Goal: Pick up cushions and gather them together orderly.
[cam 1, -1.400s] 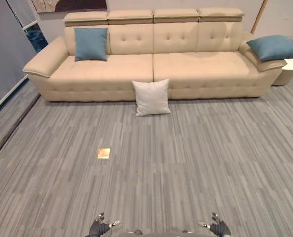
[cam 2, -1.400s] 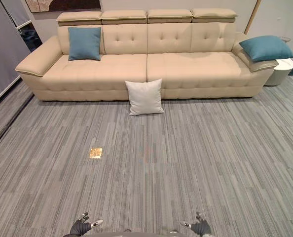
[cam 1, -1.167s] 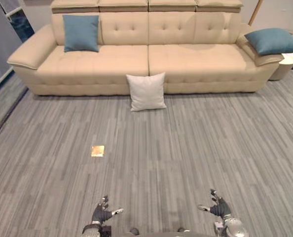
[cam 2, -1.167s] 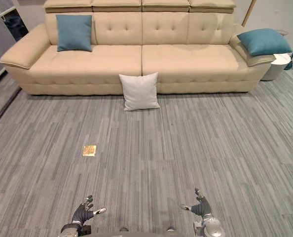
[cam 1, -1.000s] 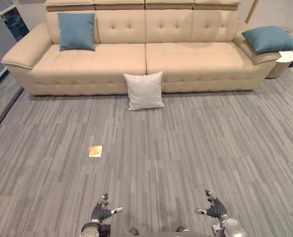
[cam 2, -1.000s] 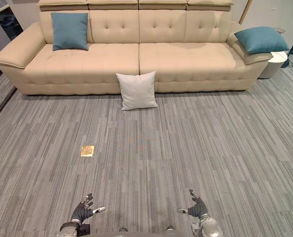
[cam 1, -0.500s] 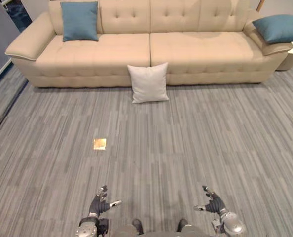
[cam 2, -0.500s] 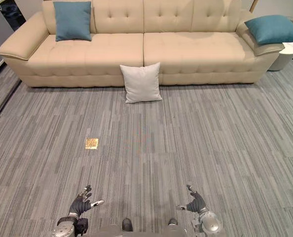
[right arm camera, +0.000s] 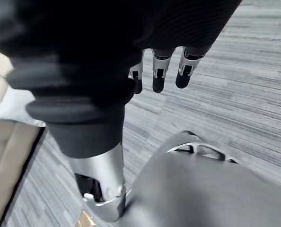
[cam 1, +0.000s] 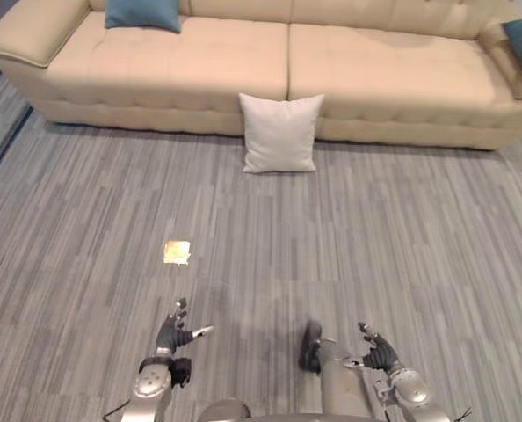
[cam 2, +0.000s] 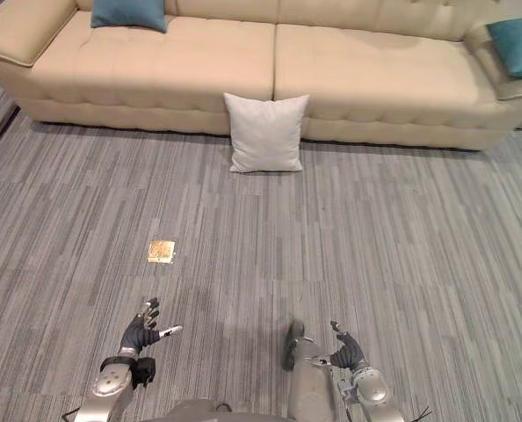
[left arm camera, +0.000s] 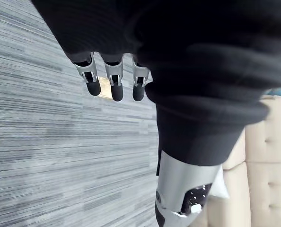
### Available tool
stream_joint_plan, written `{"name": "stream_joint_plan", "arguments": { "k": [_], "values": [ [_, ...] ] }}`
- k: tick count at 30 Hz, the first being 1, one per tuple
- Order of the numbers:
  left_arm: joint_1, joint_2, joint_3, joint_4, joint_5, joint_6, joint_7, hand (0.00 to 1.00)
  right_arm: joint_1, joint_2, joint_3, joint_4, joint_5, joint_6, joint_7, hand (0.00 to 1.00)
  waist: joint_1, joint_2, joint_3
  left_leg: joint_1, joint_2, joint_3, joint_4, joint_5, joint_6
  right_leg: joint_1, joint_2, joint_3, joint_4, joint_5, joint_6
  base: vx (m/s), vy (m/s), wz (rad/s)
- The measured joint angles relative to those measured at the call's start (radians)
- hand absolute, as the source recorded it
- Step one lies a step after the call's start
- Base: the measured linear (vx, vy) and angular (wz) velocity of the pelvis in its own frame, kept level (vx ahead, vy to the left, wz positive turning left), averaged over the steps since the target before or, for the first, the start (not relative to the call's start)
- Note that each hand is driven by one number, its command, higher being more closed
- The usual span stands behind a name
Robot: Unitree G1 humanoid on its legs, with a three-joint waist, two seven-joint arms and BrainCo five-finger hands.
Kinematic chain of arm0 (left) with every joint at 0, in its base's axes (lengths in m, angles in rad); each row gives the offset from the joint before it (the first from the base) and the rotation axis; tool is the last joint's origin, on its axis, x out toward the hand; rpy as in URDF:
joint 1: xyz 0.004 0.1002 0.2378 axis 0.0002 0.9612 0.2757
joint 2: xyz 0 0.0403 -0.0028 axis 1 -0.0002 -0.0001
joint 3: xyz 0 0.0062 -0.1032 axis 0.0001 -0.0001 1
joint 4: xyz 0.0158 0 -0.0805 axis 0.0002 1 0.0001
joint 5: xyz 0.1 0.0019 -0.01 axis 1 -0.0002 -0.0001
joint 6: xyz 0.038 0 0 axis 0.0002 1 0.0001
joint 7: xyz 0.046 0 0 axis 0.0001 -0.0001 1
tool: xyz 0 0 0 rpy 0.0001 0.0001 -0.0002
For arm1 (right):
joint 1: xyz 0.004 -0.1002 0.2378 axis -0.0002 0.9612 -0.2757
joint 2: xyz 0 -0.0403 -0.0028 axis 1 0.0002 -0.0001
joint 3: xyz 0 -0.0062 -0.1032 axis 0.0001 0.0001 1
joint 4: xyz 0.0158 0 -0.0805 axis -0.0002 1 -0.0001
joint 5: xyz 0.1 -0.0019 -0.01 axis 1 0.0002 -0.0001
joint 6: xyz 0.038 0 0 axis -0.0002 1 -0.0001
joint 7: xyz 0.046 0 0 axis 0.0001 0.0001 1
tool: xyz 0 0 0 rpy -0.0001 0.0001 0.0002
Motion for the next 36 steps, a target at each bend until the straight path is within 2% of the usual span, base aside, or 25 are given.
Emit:
{"name": "stream_joint_plan", "arguments": {
  "k": [1,2,3,4,6,9,11,12,13,14,15,17,18,19,20,21,24,25,27,28,29,31,32,33,36],
  "values": [
    [-0.002,-0.008,0.002,0.017,0.000,0.000,0.000,0.00,-0.005,0.001,0.002,-0.003,0.002,-0.003,0.001,0.00,0.004,0.011,0.007,-0.096,0.048,0.026,0.232,0.144,0.029,0.060,0.022,-0.008,-0.030,-0.041,-0.003,0.64,-0.297,0.08],
    [-0.001,-0.014,0.004,0.040,-0.001,0.000,0.000,0.00,-0.005,0.005,0.002,0.004,0.009,-0.001,-0.002,0.00,0.015,0.015,0.015,-0.187,0.118,0.055,0.452,0.177,0.072,0.147,0.066,-0.014,-0.093,-0.058,-0.012,0.63,-0.272,-0.02],
    [-0.003,-0.014,0.007,0.053,-0.001,0.001,0.000,0.00,-0.007,0.011,0.001,0.004,0.015,0.000,-0.006,0.00,0.019,0.021,0.015,-0.225,0.139,0.062,0.537,0.149,0.106,0.199,0.085,-0.012,-0.126,-0.064,-0.018,0.62,-0.202,-0.21],
    [-0.004,-0.013,0.009,0.072,-0.002,0.002,0.001,0.00,-0.009,0.023,0.001,0.003,0.026,-0.001,-0.014,0.00,0.028,-0.003,0.030,-0.281,0.145,0.080,0.613,0.105,0.132,0.302,0.102,0.003,-0.197,-0.071,-0.019,0.72,-0.183,-0.26],
    [-0.002,-0.014,0.007,0.072,-0.002,0.001,-0.001,0.00,-0.011,0.030,-0.002,0.001,0.048,-0.003,-0.022,0.00,0.042,-0.047,0.044,-0.388,0.107,0.136,0.540,0.067,0.157,0.442,0.101,0.026,-0.313,-0.077,-0.010,0.75,-0.149,-0.37],
    [-0.007,-0.017,0.008,0.070,-0.002,0.002,-0.001,0.00,-0.021,0.027,-0.024,0.006,0.049,-0.001,-0.023,0.00,0.070,-0.057,0.049,-0.529,0.023,0.095,0.189,0.079,0.140,0.533,0.099,0.073,-0.401,-0.084,0.008,0.42,-0.003,-0.56],
    [0.013,-0.023,0.009,0.073,-0.002,0.003,0.001,0.00,-0.020,0.023,-0.028,0.015,0.051,-0.002,-0.027,0.00,0.084,-0.031,0.040,-0.537,-0.023,0.010,-0.184,0.181,0.079,0.602,0.109,0.119,-0.448,-0.120,0.066,0.54,0.157,-0.89],
    [0.024,-0.027,0.009,0.091,-0.003,0.003,0.003,0.00,-0.008,0.026,-0.020,0.030,0.050,0.000,-0.029,0.00,0.098,-0.021,0.029,-0.532,-0.023,-0.022,-0.185,0.325,0.119,0.641,0.114,0.163,-0.452,-0.156,0.096,0.71,0.280,-1.04],
    [0.026,-0.025,0.012,0.103,-0.002,0.005,0.004,0.00,-0.007,0.040,-0.011,0.042,0.049,0.000,-0.026,0.00,0.110,-0.043,0.012,-0.539,-0.044,-0.021,-0.133,0.322,0.159,0.643,0.087,0.188,-0.424,-0.185,0.101,0.74,0.291,-0.86],
    [0.019,-0.033,0.032,0.110,-0.002,0.006,0.003,0.00,0.000,0.046,0.001,0.039,0.048,-0.003,-0.025,0.00,0.113,-0.071,-0.005,-0.546,-0.064,0.005,-0.080,0.255,0.187,0.602,0.037,0.210,-0.313,-0.217,0.112,0.64,0.217,-0.45],
    [0.015,-0.040,0.032,0.110,-0.002,0.006,0.003,0.00,0.001,0.045,0.000,0.041,0.047,-0.002,-0.024,0.00,0.112,-0.072,-0.005,-0.538,-0.069,0.016,-0.064,0.228,0.197,0.567,0.019,0.223,-0.229,-0.221,0.119,0.61,0.217,-0.36],
    [0.020,-0.044,0.031,0.122,-0.002,0.006,0.001,0.00,0.003,0.053,0.006,0.042,0.045,-0.001,-0.022,0.00,0.103,-0.086,0.002,-0.458,-0.095,0.057,-0.059,0.166,0.221,0.444,-0.051,0.255,0.115,-0.174,0.180,0.57,0.224,-0.35],
    [0.030,-0.030,0.029,0.130,-0.002,0.015,0.004,0.00,-0.002,0.057,0.029,0.042,0.036,-0.001,-0.018,0.00,0.087,-0.092,0.010,-0.354,-0.114,0.079,-0.065,0.113,0.242,0.353,-0.103,0.260,0.394,-0.129,0.192,0.56,0.183,-0.20],
    [0.035,-0.026,0.029,0.129,-0.002,0.017,0.006,0.00,0.000,0.060,0.034,0.042,0.036,-0.001,-0.017,0.00,0.079,-0.087,0.012,-0.313,-0.114,0.078,-0.070,0.095,0.248,0.332,-0.111,0.244,0.456,-0.144,0.165,0.65,0.173,-0.17],
    [0.043,-0.021,0.029,0.129,-0.003,0.019,0.011,0.00,0.001,0.060,0.051,0.042,0.036,-0.002,-0.018,0.00,0.064,-0.078,0.013,-0.229,-0.114,0.079,-0.106,0.073,0.248,0.285,-0.112,0.208,0.491,-0.172,0.120,0.52,0.088,-0.08],
    [0.037,-0.011,0.029,0.128,-0.003,0.019,0.020,0.00,-0.002,0.059,0.068,0.041,0.035,-0.005,-0.017,0.00,0.061,-0.067,0.014,-0.163,-0.108,0.077,-0.155,0.071,0.248,0.238,-0.095,0.161,0.429,-0.206,0.107,0.51,0.059,-0.08],
    [0.005,-0.006,0.030,0.128,-0.003,0.017,0.021,0.00,0.000,0.057,0.071,0.043,0.035,-0.003,-0.016,0.00,0.048,-0.055,0.021,-0.085,-0.088,0.054,-0.202,0.071,0.248,0.132,-0.024,0.145,0.130,-0.203,0.099,0.48,-0.035,0.30],
    [-0.001,-0.006,0.030,0.128,-0.003,0.016,0.021,0.00,-0.001,0.055,0.070,0.043,0.035,-0.002,-0.016,0.00,0.033,-0.050,0.024,-0.069,-0.078,0.034,-0.208,0.069,0.245,0.115,0.000,0.167,0.011,-0.171,0.111,0.49,-0.115,0.76],
    [0.002,-0.001,0.030,0.128,-0.003,0.010,0.021,0.00,0.016,0.050,0.062,0.041,0.033,-0.002,-0.016,0.00,0.022,-0.059,0.020,-0.024,-0.073,0.008,-0.209,0.041,0.173,0.123,0.032,0.225,-0.255,-0.011,0.120,0.53,-0.171,0.69],
    [0.015,0.004,0.028,0.129,-0.002,0.007,0.020,0.00,0.042,0.052,0.064,0.043,0.022,0.000,-0.016,0.00,0.029,-0.101,-0.002,0.008,-0.086,-0.015,-0.194,0.000,0.117,0.123,0.026,0.261,-0.315,0.142,0.105,0.57,-0.265,0.63],
    [0.007,-0.018,0.028,0.144,-0.002,0.009,0.021,0.00,0.036,0.042,0.057,0.060,0.015,0.004,-0.017,0.00,0.023,-0.073,0.002,0.012,-0.062,-0.047,-0.125,-0.024,0.093,0.109,0.031,0.252,-0.197,0.170,0.079,0.52,-0.268,0.59],
    [0.006,-0.032,0.020,0.145,-0.002,0.005,0.020,0.00,0.027,0.032,0.057,0.050,0.015,0.005,-0.017,0.00,0.019,-0.050,0.000,-0.095,-0.012,-0.060,0.104,0.036,0.042,0.123,0.038,0.206,-0.155,0.084,0.058,0.52,-0.298,0.45],
    [0.003,-0.041,0.020,0.149,-0.002,0.005,0.019,0.00,0.024,0.025,0.057,0.050,0.015,0.003,-0.018,0.00,0.023,-0.028,0.005,-0.158,0.025,-0.057,0.236,0.092,0.043,0.154,0.057,0.191,-0.169,0.064,0.043,0.46,-0.285,0.30],
    [0.002,-0.047,0.020,0.150,-0.003,0.005,0.019,0.00,0.019,0.023,0.057,0.055,0.015,0.004,-0.020,0.00,0.035,-0.021,0.010,-0.217,0.077,-0.040,0.359,0.093,0.050,0.205,0.082,0.181,-0.208,0.054,0.028,0.37,-0.203,0.11],
    [-0.018,-0.061,0.019,0.157,-0.003,0.004,0.019,0.00,0.016,0.031,0.009,0.056,0.021,0.002,-0.025,0.00,0.037,-0.026,0.018,-0.270,0.093,0.035,0.314,0.064,0.086,0.340,0.085,0.149,-0.304,0.049,0.016,0.44,-0.193,0.16]
  ]
}}
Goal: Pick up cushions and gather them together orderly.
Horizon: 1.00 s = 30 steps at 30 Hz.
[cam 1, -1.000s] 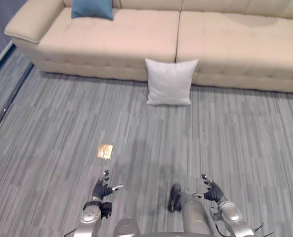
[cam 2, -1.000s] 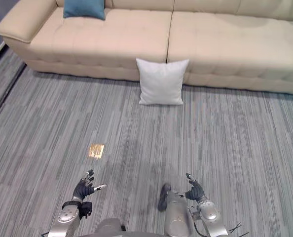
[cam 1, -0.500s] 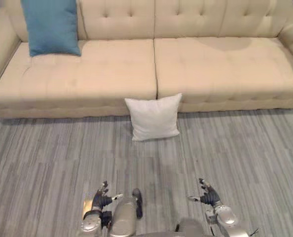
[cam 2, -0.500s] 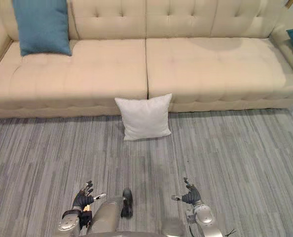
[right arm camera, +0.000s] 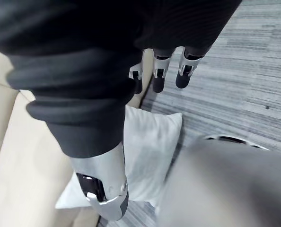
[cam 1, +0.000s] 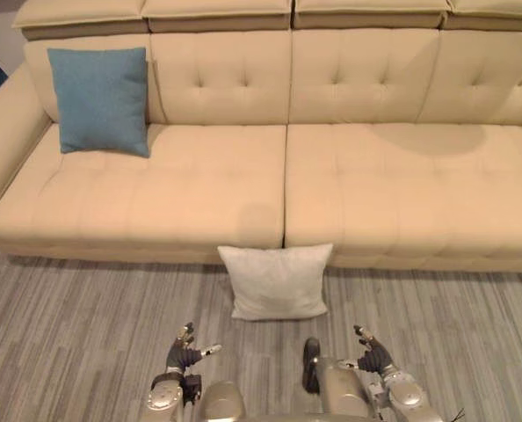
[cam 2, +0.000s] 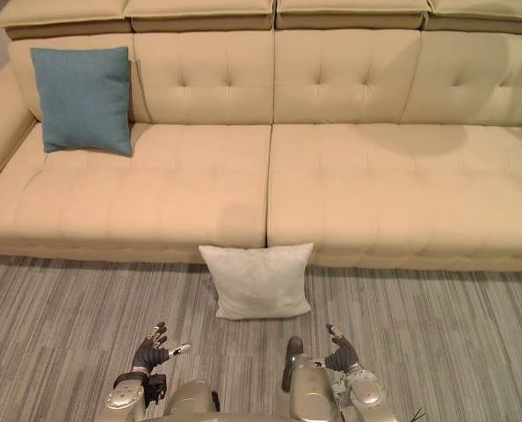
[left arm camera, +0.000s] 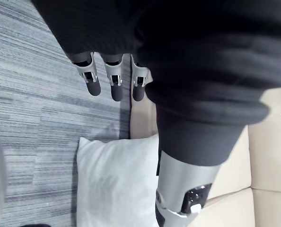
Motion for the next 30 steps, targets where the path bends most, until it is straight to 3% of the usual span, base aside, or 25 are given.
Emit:
{"name": "stream_joint_plan", "arguments": {
  "k": [4,5,6,10,12,16,18,20,22,24,30],
  "values": [
    [-0.012,-0.005,0.001,0.001,-0.002,0.000,0.001,0.00,-0.019,-0.005,-0.057,0.003,0.018,-0.001,-0.022,0.00,0.000,0.014,0.000,-0.047,-0.032,0.009,-0.322,0.018,-0.015,0.028,-0.002,-0.002,-0.037,-0.005,0.008,0.22,-0.018,-0.06],
    [-0.011,-0.006,0.001,0.005,-0.013,0.000,0.001,0.00,-0.015,-0.013,-0.067,0.003,0.018,-0.001,-0.030,0.00,-0.002,0.022,0.002,-0.045,-0.035,0.010,-0.395,0.060,-0.023,0.028,0.003,-0.004,-0.032,-0.015,0.024,0.13,0.125,-0.09],
    [-0.011,-0.010,0.001,0.016,-0.021,0.001,0.002,0.00,-0.005,-0.025,-0.071,0.004,0.018,-0.001,-0.040,0.00,-0.003,0.056,-0.002,-0.042,-0.030,0.008,-0.447,0.132,-0.018,0.028,0.022,-0.004,-0.021,-0.029,0.040,0.13,0.156,-0.07],
    [-0.049,0.021,0.030,0.042,-0.041,0.001,0.008,0.00,-0.010,-0.004,-0.072,0.008,0.017,0.000,-0.048,0.00,-0.002,0.010,0.032,-0.063,-0.090,0.026,-0.451,0.113,0.009,-0.061,-0.055,0.015,0.116,-0.102,0.084,0.04,0.151,0.10],
    [-0.103,0.059,0.031,0.045,-0.064,0.000,0.027,0.00,-0.075,-0.003,-0.073,0.034,0.018,-0.001,-0.069,0.00,-0.002,0.001,0.074,-0.155,-0.107,0.032,-0.384,0.094,0.037,-0.163,-0.087,0.031,0.207,-0.125,0.095,-0.04,0.105,0.01],
    [-0.247,0.115,0.031,0.063,-0.117,-0.003,0.055,0.00,-0.236,-0.005,-0.073,0.050,0.045,-0.001,-0.106,0.00,0.002,0.003,0.150,-0.352,-0.089,0.037,-0.227,0.051,0.057,-0.355,-0.108,0.052,0.345,-0.150,0.096,-0.12,0.065,-0.05],
    [-0.325,0.124,0.032,0.078,-0.147,-0.007,0.071,0.00,-0.303,-0.009,-0.072,0.061,0.067,-0.001,-0.113,0.00,0.005,0.002,0.174,-0.435,-0.069,0.041,-0.151,0.013,0.060,-0.436,-0.109,0.058,0.407,-0.170,0.094,-0.15,0.030,-0.10],
    [-0.445,0.127,0.052,0.090,-0.186,-0.008,0.077,0.00,-0.424,-0.026,-0.061,0.076,0.078,0.001,-0.137,0.00,0.009,0.000,0.184,-0.596,-0.031,0.059,-0.049,-0.018,0.076,-0.605,-0.105,0.077,0.491,-0.180,0.089,-0.14,-0.004,-0.24],
    [-0.526,0.129,0.073,0.090,-0.200,-0.008,0.092,0.00,-0.511,-0.038,-0.053,0.084,0.089,0.002,-0.154,0.00,0.010,0.003,0.214,-0.686,-0.002,0.076,0.007,-0.018,0.080,-0.694,-0.104,0.084,0.535,-0.179,0.088,-0.10,-0.009,-0.17],
    [-0.685,0.146,0.091,0.088,-0.218,-0.017,0.101,0.00,-0.685,-0.053,-0.038,0.095,0.104,0.003,-0.180,0.00,0.011,-0.003,0.262,-0.850,0.028,0.079,0.109,-0.022,0.089,-0.862,-0.100,0.101,0.636,-0.188,0.079,-0.09,-0.020,-0.17],
    [-0.957,0.148,0.090,0.044,-0.254,-0.027,0.132,0.00,-1.056,-0.080,0.000,0.113,0.169,0.002,-0.255,0.00,0.026,-0.004,0.281,-1.215,0.095,0.069,0.339,-0.053,0.122,-1.238,-0.093,0.125,0.863,-0.220,0.065,-0.09,-0.043,-0.11]
  ]
}}
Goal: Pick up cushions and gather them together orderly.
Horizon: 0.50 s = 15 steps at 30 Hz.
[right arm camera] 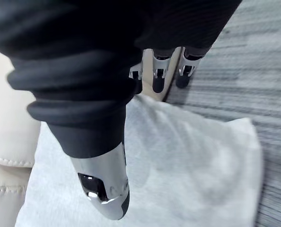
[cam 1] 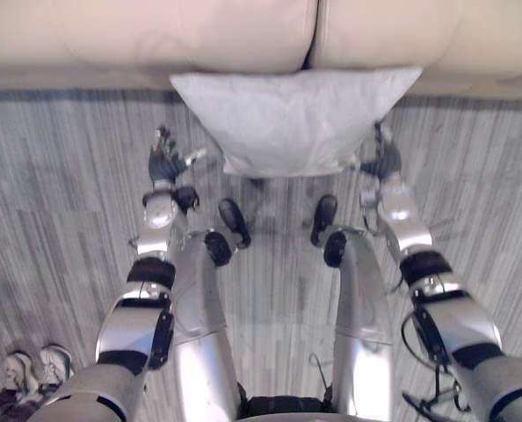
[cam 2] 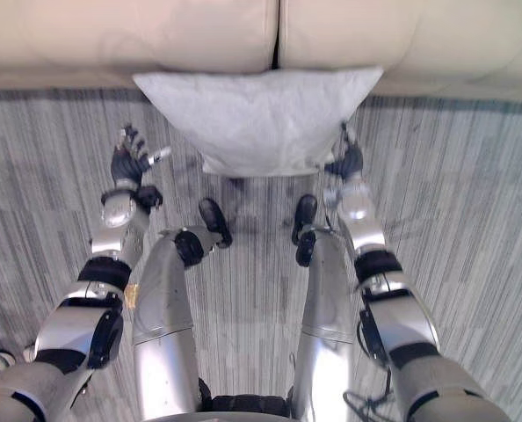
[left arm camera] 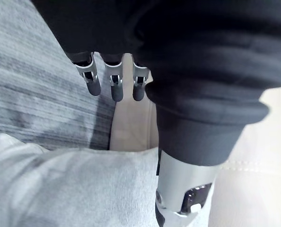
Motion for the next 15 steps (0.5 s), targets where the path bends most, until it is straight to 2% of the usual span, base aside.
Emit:
{"name": "stream_joint_plan", "arguments": {
  "k": [3,4,9,15],
  "values": [
    [-0.079,-0.004,-0.001,-0.006,-0.013,0.000,0.010,0.00,-0.103,0.008,0.014,0.020,0.034,0.000,-0.039,0.00,-0.001,0.000,0.000,-0.080,0.019,-0.007,0.047,-0.003,0.004,-0.081,0.003,-0.001,0.045,-0.005,-0.006,-0.09,-0.036,-0.04],
    [-0.091,-0.004,-0.001,-0.008,-0.019,0.000,0.014,1.00,-0.121,0.013,0.013,0.027,0.042,0.000,-0.048,1.00,-0.003,0.000,0.000,-0.092,0.020,-0.007,0.048,-0.004,0.003,-0.092,0.004,-0.001,0.044,-0.003,-0.007,-0.13,-0.023,-0.14],
    [-0.181,-0.028,-0.012,-0.017,-0.042,-0.001,0.053,1.00,-0.229,0.066,0.009,0.027,0.055,0.004,-0.098,1.00,-0.010,0.001,0.000,-0.165,0.051,0.003,0.046,-0.004,-0.004,-0.158,0.001,-0.027,0.013,0.036,-0.011,-0.10,0.017,-0.20],
    [-0.157,-0.023,-0.030,-0.093,-0.041,0.002,0.122,1.00,-0.189,0.093,0.014,-0.103,0.084,0.027,-0.134,1.00,-0.027,0.000,0.000,-0.160,0.057,0.006,0.060,0.006,0.000,-0.161,-0.001,-0.023,0.041,0.036,-0.014,-0.02,0.009,0.00]
  ]
}}
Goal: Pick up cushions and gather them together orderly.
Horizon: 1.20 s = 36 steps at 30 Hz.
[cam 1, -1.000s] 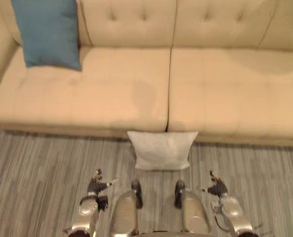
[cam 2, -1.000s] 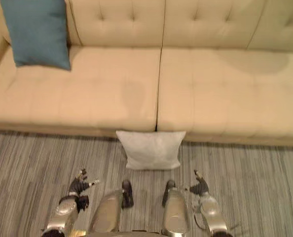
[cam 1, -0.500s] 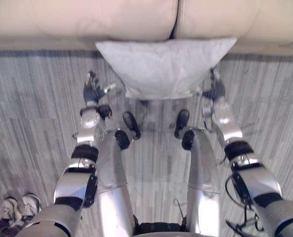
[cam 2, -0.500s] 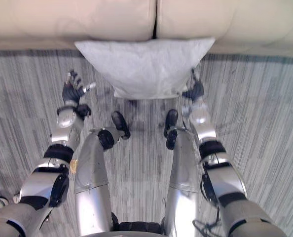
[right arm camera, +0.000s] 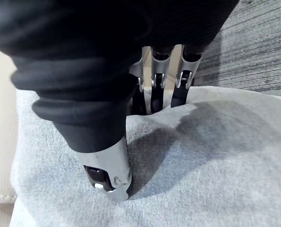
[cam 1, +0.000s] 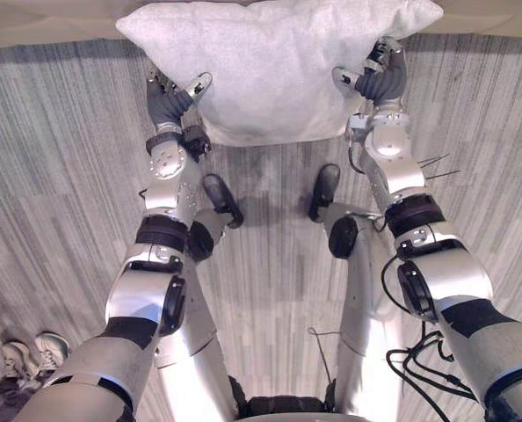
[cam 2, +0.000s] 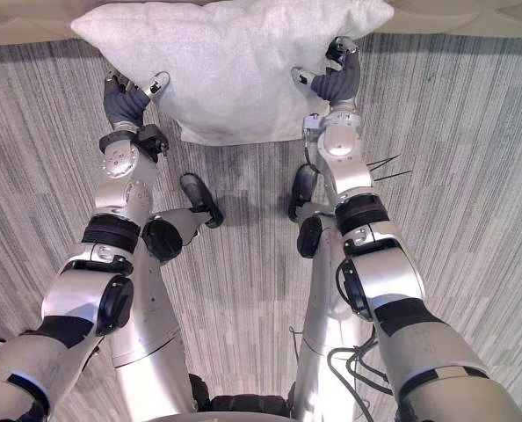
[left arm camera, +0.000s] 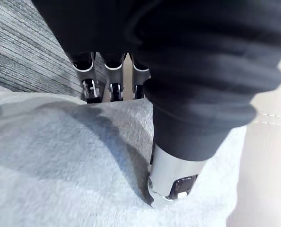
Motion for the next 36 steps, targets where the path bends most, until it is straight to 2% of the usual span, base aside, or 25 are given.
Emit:
{"name": "stream_joint_plan", "arguments": {
  "k": [4,7,9,10,11,12,13,14,15,18,21,28,30,33,34,35,36],
  "values": [
    [0.084,-0.002,-0.045,-0.141,0.002,0.001,0.039,1.00,0.125,0.008,0.027,-0.163,0.003,0.005,0.000,1.00,-0.001,-0.001,-0.002,0.053,0.014,0.000,0.001,-0.001,-0.001,0.053,0.008,-0.004,0.001,-0.003,-0.001,-0.04,0.010,-0.03],
    [0.196,-0.006,-0.056,-0.258,0.026,-0.008,0.055,1.00,0.258,0.018,0.069,-0.306,0.000,0.003,0.002,1.00,-0.001,-0.002,-0.006,0.182,0.016,-0.001,-0.038,-0.006,-0.008,0.187,0.022,-0.013,-0.052,-0.013,-0.008,-0.11,-0.024,-0.04],
    [0.322,-0.021,-0.085,-0.386,0.066,-0.040,0.056,1.00,0.435,0.041,0.085,-0.488,-0.018,-0.026,0.009,1.00,0.003,-0.002,-0.010,0.359,0.012,0.007,-0.138,-0.009,-0.023,0.379,0.033,-0.045,-0.171,-0.014,-0.011,-0.13,-0.057,-0.04],
    [0.356,-0.033,-0.090,-0.410,0.075,-0.047,0.057,1.00,0.477,0.051,0.086,-0.513,-0.028,-0.035,0.012,1.00,0.002,-0.003,-0.022,0.397,0.010,0.012,-0.170,-0.007,-0.026,0.421,0.033,-0.057,-0.209,-0.013,-0.009,-0.08,-0.046,-0.05],
    [0.442,-0.056,-0.116,-0.452,0.089,-0.065,0.057,1.00,0.576,0.070,0.090,-0.565,-0.038,-0.048,0.020,1.00,0.001,-0.004,-0.094,0.440,-0.004,0.025,-0.243,0.003,-0.042,0.471,0.031,-0.073,-0.290,-0.005,0.004,0.00,0.000,0.00],
    [0.502,-0.070,-0.135,-0.488,0.099,-0.071,0.057,1.00,0.647,0.075,0.093,-0.609,-0.042,-0.056,0.023,1.00,0.001,-0.003,-0.119,0.497,-0.019,0.033,-0.296,0.008,-0.050,0.529,0.030,-0.080,-0.347,0.001,0.013,0.06,0.005,0.06],
    [0.536,-0.079,-0.147,-0.507,0.105,-0.074,0.057,1.00,0.687,0.076,0.096,-0.634,-0.045,-0.060,0.025,1.00,0.001,-0.003,-0.120,0.547,-0.026,0.040,-0.325,0.013,-0.058,0.580,0.030,-0.084,-0.379,0.007,0.017,0.14,0.030,0.09],
    [0.609,-0.096,-0.168,-0.537,0.121,-0.079,0.056,1.00,0.765,0.077,0.105,-0.675,-0.064,-0.064,0.029,1.00,-0.001,-0.005,-0.130,0.640,-0.034,0.055,-0.368,0.033,-0.060,0.673,0.029,-0.088,-0.429,0.036,0.022,0.16,0.044,0.06],
    [0.688,-0.110,-0.189,-0.564,0.125,-0.082,0.056,1.00,0.848,0.077,0.118,-0.713,-0.079,-0.072,0.045,1.00,-0.002,-0.008,-0.169,0.704,-0.048,0.065,-0.400,0.042,-0.061,0.733,0.023,-0.090,-0.465,0.060,0.019,0.16,0.045,0.05],
    [0.832,-0.122,-0.209,-0.591,0.158,-0.091,0.055,1.00,0.961,0.077,0.157,-0.739,-0.112,-0.090,0.087,1.00,-0.004,-0.010,-0.231,0.844,-0.078,0.091,-0.504,0.059,-0.068,0.871,0.026,-0.090,-0.581,0.092,0.025,0.22,0.050,0.02],
    [0.934,-0.110,-0.224,-0.590,0.160,-0.091,0.051,1.00,1.011,0.067,0.179,-0.704,-0.119,-0.092,0.140,1.00,-0.007,-0.011,-0.257,0.979,-0.127,0.107,-0.620,0.085,-0.076,1.000,0.031,-0.083,-0.700,0.124,0.038,0.25,0.038,0.00],
    [1.071,-0.088,-0.233,-0.592,0.180,-0.091,0.044,1.00,1.064,0.031,0.237,-0.684,-0.118,-0.092,0.212,1.00,0.001,-0.019,-0.319,1.156,-0.167,0.119,-0.747,0.083,-0.080,1.181,0.045,-0.054,-0.871,0.168,0.050,0.17,0.033,-0.13],
    [1.087,-0.087,-0.233,-0.597,0.180,-0.091,0.032,1.00,1.060,0.031,0.239,-0.684,-0.119,-0.092,0.214,1.00,0.001,-0.020,-0.337,1.169,-0.168,0.119,-0.742,0.068,-0.098,1.191,0.047,-0.041,-0.880,0.170,0.052,0.11,0.066,-0.21],
    [1.108,-0.087,-0.233,-0.609,0.179,-0.091,0.030,1.00,1.049,0.024,0.244,-0.683,-0.119,-0.092,0.215,1.00,0.001,-0.019,-0.336,1.196,-0.158,0.121,-0.717,0.016,-0.085,1.189,0.050,-0.025,-0.819,0.167,0.055,0.03,0.089,-0.24],
    [1.113,-0.087,-0.233,-0.610,0.179,-0.091,0.027,1.00,1.049,0.024,0.244,-0.683,-0.119,-0.092,0.215,1.00,0.001,-0.018,-0.336,1.209,-0.154,0.122,-0.706,-0.010,-0.080,1.168,0.050,-0.018,-0.750,0.163,0.056,-0.02,0.107,-0.13],
    [1.116,-0.086,-0.234,-0.610,0.179,-0.087,0.021,1.00,1.050,0.023,0.244,-0.683,-0.119,-0.092,0.215,1.00,-0.003,-0.019,-0.336,1.233,-0.154,0.121,-0.703,-0.028,-0.077,1.126,0.030,-0.013,-0.627,0.162,0.056,0.02,0.106,0.10],
    [1.120,-0.079,-0.235,-0.610,0.179,-0.084,0.010,1.00,1.050,0.023,0.243,-0.681,-0.120,-0.092,0.214,1.00,-0.014,-0.027,-0.332,1.275,-0.177,0.110,-0.707,-0.043,-0.053,1.066,-0.009,-0.023,-0.456,0.163,0.040,0.05,0.082,0.29]
  ]
}}
